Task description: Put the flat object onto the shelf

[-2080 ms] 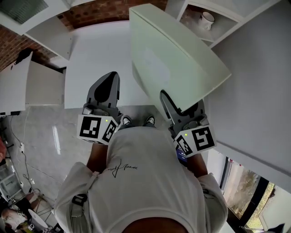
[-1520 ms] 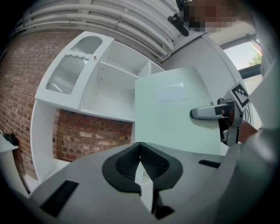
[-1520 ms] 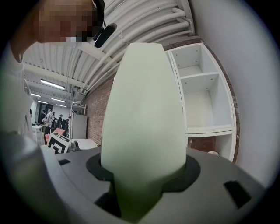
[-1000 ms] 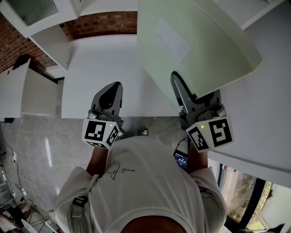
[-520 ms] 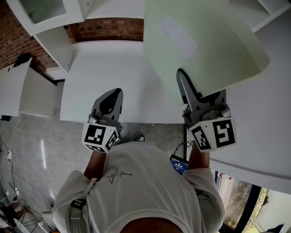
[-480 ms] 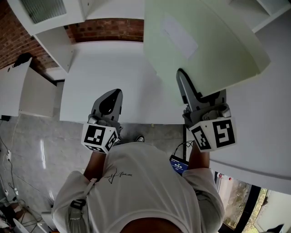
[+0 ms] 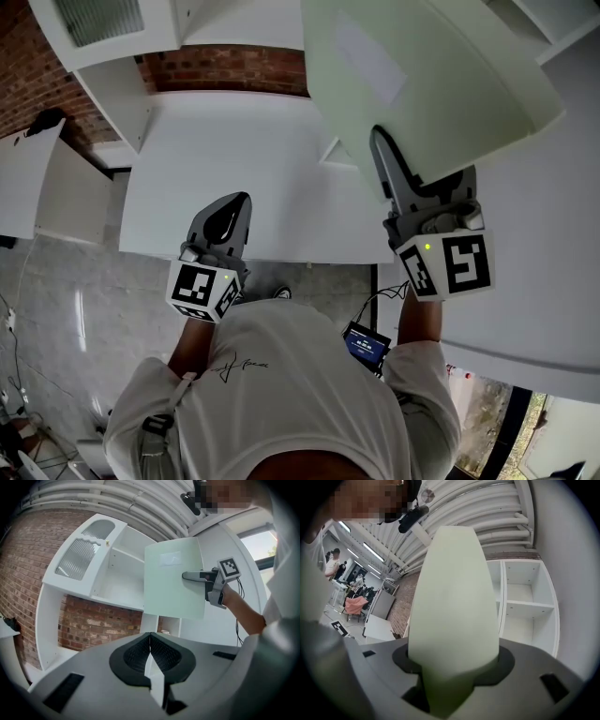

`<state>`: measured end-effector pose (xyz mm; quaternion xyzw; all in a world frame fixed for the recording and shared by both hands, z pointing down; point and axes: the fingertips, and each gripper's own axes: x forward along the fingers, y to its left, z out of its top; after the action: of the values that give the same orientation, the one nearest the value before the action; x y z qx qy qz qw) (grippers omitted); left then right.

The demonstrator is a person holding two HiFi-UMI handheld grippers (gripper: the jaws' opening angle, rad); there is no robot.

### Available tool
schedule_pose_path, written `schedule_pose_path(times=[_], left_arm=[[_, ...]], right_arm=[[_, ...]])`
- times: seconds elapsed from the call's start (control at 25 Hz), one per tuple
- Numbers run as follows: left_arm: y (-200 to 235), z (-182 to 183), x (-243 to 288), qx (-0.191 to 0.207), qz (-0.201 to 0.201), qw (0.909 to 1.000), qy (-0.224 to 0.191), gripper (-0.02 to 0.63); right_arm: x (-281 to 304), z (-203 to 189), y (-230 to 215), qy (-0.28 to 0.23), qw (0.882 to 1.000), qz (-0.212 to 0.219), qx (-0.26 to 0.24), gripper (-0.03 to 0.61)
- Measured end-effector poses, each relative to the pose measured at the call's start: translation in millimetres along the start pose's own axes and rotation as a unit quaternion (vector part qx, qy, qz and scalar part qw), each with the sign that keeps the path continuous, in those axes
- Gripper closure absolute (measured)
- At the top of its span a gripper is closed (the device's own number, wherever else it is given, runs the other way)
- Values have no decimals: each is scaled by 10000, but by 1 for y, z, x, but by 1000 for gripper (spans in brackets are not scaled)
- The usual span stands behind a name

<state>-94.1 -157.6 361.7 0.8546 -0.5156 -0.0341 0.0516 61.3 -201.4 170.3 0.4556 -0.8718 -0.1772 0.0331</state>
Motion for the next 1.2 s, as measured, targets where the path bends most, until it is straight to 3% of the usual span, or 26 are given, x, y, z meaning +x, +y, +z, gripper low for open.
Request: schedule_pose_path(times=[0.56, 0.88, 1.2], left_arm=[[6, -6, -9, -83, 88, 9999, 56, 600], [7, -11, -10, -19, 94, 9998, 156, 600], [6, -15, -9, 67, 77, 9997, 213, 600]], right_arm=[[27, 20, -11, 49, 9967, -2, -809, 313], [47, 30, -16, 76, 9873, -121, -1582, 313], [62, 24, -18, 202, 9805, -336, -1923, 313]])
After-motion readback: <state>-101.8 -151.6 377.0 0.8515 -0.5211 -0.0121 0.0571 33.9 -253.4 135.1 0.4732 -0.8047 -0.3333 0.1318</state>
